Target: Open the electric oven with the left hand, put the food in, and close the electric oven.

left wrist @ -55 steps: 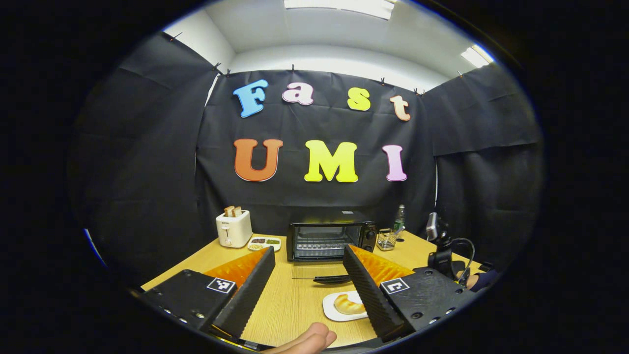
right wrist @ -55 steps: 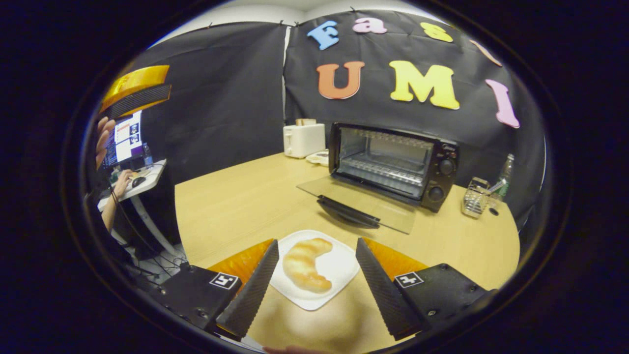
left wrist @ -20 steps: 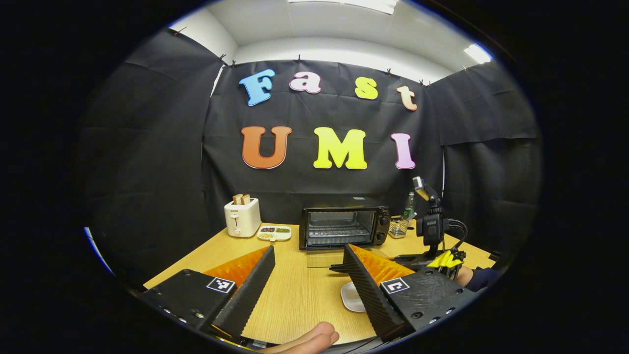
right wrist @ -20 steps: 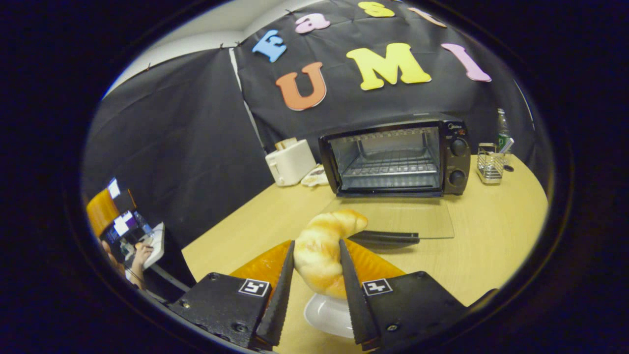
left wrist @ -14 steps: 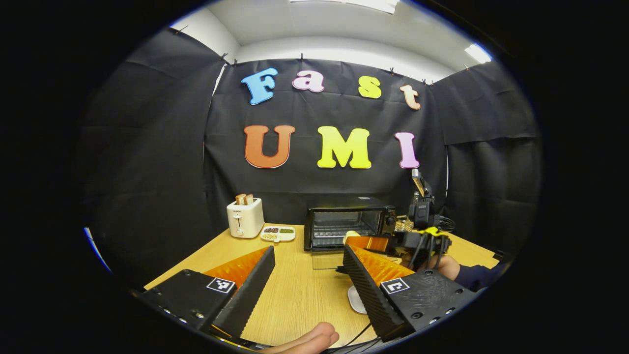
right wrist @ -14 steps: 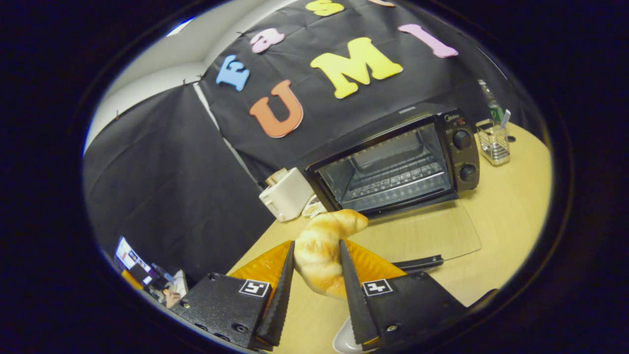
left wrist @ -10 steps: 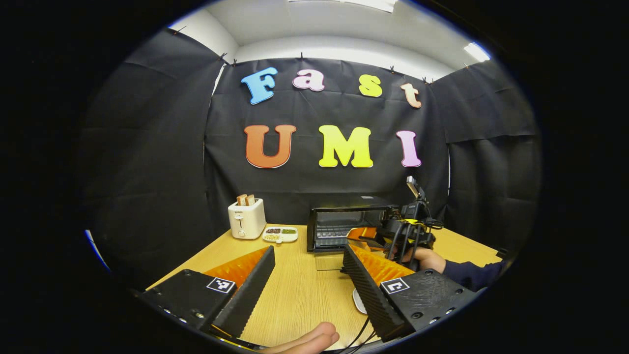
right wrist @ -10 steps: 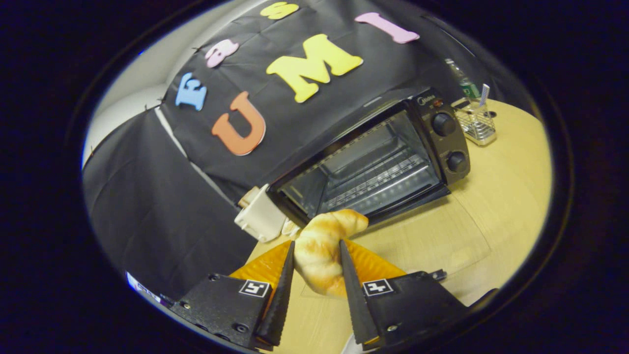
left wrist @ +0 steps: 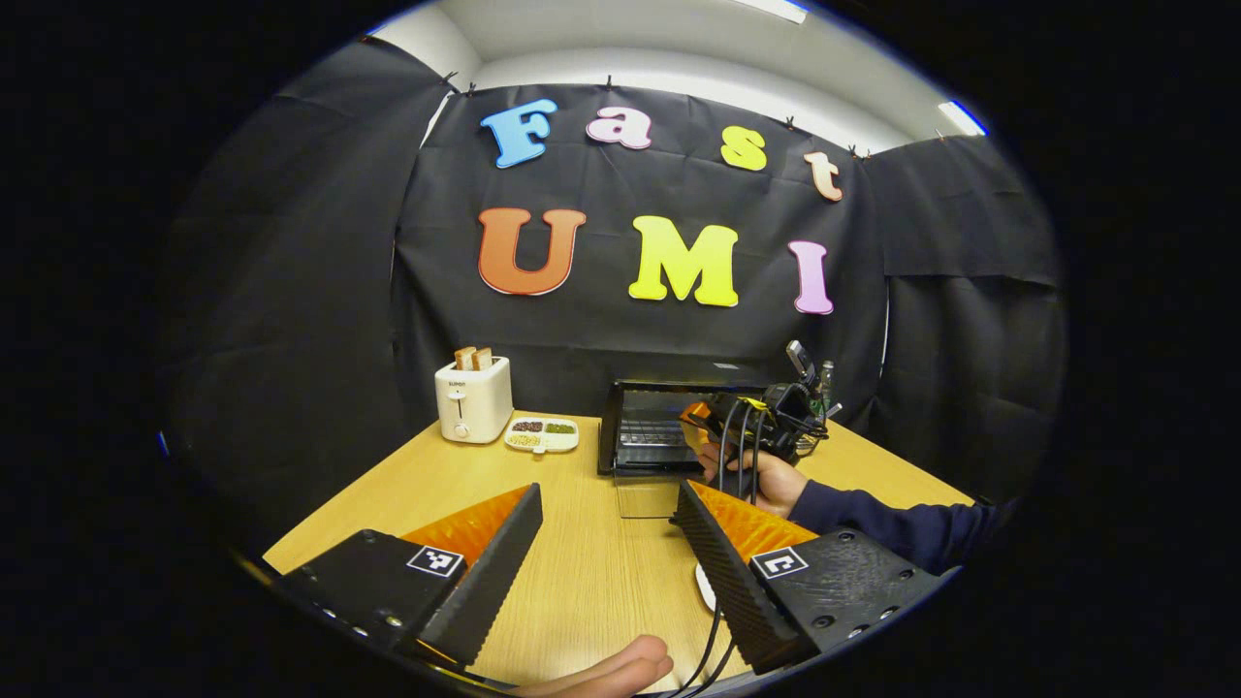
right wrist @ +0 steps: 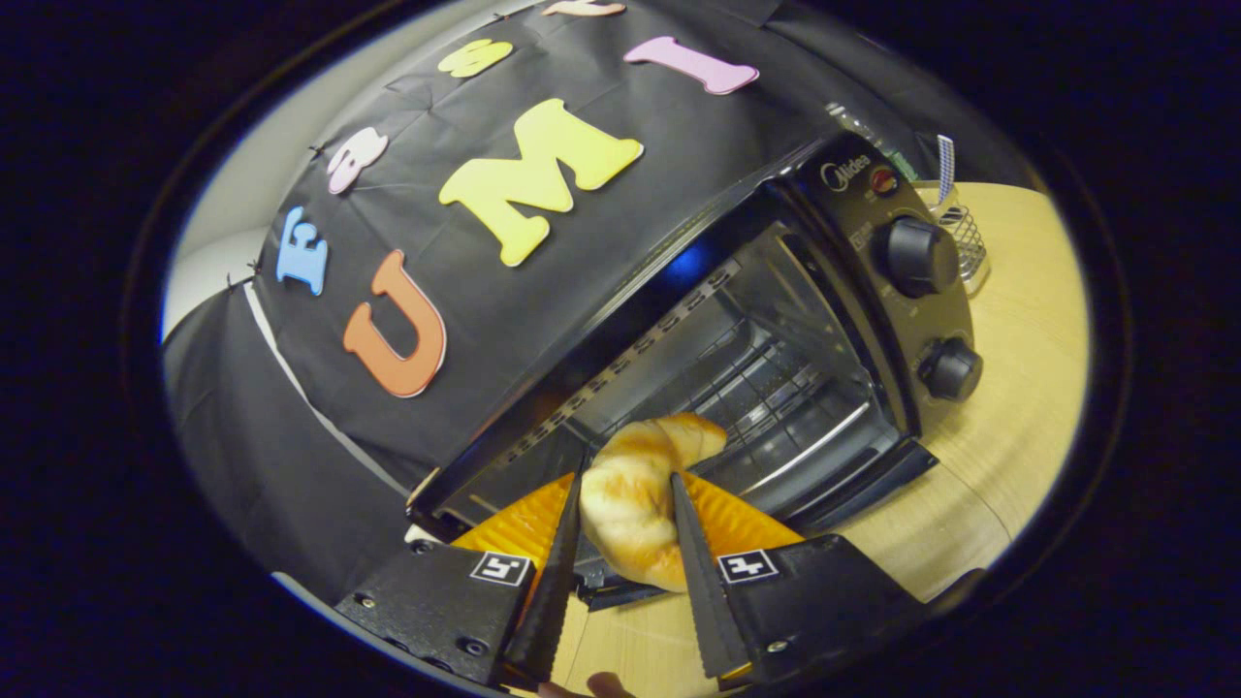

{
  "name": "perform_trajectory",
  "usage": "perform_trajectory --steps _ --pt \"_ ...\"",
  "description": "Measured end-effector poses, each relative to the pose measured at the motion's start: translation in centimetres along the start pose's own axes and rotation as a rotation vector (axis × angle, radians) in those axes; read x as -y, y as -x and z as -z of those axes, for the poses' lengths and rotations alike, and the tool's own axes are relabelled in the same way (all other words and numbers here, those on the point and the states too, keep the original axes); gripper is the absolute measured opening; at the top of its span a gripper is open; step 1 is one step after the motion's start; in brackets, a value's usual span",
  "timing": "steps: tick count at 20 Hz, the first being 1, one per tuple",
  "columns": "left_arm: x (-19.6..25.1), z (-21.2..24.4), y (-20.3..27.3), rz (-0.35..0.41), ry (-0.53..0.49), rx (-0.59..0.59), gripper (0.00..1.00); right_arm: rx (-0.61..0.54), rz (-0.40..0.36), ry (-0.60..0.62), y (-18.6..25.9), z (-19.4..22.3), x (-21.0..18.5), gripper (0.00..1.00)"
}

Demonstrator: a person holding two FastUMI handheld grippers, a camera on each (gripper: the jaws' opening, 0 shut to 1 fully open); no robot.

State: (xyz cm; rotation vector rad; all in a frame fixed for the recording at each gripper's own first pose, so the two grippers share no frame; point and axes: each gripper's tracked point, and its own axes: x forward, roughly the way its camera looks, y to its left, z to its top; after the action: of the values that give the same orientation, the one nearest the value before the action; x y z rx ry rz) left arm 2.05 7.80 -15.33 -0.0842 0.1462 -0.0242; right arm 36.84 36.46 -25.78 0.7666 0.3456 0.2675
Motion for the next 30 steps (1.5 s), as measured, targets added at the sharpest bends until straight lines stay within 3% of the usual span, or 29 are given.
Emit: perform_trajectory --steps 6,10,11,12,14,18,22,26,27,28,30 --pt "-0.5 1.2 -1.9 -0.008 0.006 -0.035 0.92 0.098 0.026 0.039 -3.8 -1.0 -0.3 0.56" --pt "-1.0 2.5 -2.7 -0.023 0.003 -0.071 0.93 0.109 0.050 0.095 -3.8 -0.5 0.0 0.91" --pt "-1.0 2.6 -2.7 -0.028 0.003 -0.074 0.93 0.099 0.049 0.097 -3.2 -0.3 -0.1 0.93" --pt "-1.1 2.7 -2.7 -0.030 0.000 -0.074 0.93 0.088 0.051 0.103 -2.8 -0.2 0.0 0.89" --pt "-1.1 2.5 -2.7 -0.033 -0.010 -0.068 0.93 0.076 0.038 0.110 -1.0 0.0 0.0 0.94" --pt "-0.5 2.6 -2.4 -0.021 -0.034 -0.066 0.92 0.089 -0.002 0.161 4.3 -0.9 -0.9 0.91" --pt "-0.1 2.3 -2.0 -0.023 -0.035 -0.066 0.93 0.140 -0.045 0.243 11.4 -3.3 -2.0 0.95" --pt "0.7 1.7 -1.4 -0.032 -0.034 -0.043 0.92 0.252 -0.070 0.423 20.0 -6.1 -3.7 0.95" --pt "0.8 1.3 -1.5 -0.036 -0.033 -0.028 0.92 0.270 -0.074 0.465 22.1 -6.7 -4.1 0.89" --pt "1.2 0.8 -1.8 -0.026 -0.036 -0.015 0.93 0.292 -0.078 0.517 24.4 -7.4 -4.6 1.00" --pt "1.7 -0.2 -2.8 -0.022 -0.017 0.016 0.92 0.377 -0.073 0.622 28.7 -9.3 -5.4 1.00"
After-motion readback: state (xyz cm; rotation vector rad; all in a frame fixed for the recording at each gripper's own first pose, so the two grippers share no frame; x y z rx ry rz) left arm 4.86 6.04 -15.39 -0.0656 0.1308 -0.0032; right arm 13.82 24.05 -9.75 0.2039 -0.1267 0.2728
